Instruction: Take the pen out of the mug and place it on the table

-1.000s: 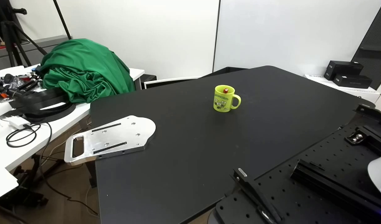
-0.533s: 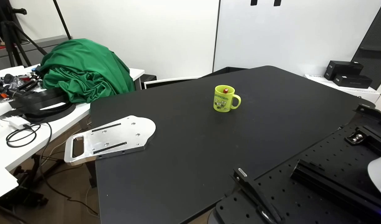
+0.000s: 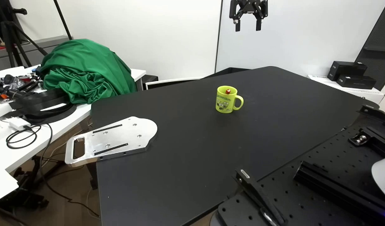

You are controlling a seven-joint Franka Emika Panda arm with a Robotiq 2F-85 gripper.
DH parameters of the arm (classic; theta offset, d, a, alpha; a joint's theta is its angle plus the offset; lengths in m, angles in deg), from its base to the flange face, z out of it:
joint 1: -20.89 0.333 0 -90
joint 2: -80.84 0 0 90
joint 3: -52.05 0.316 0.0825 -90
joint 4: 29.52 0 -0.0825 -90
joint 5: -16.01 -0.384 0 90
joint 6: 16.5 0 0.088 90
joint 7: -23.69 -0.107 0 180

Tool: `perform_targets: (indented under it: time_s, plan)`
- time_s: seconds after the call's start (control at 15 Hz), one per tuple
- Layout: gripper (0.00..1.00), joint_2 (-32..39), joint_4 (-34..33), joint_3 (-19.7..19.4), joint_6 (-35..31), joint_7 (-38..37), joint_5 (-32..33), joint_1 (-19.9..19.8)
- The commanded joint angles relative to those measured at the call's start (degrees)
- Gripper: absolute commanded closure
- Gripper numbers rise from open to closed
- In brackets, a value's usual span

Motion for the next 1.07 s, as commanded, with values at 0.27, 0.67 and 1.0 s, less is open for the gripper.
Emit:
perform_targets:
  time_s: [0.27,0.67,1.0]
  plan:
    - [0.0,19.09,-21.8,1.21,13.38,-6.14,-4.83,-0.57]
    - [0.0,23.96,-23.54,2.5,14.47,-12.6,-10.69,0.12]
    - [0.0,27.59,-23.61,3.72,11.94,-14.86,-15.6,-0.09]
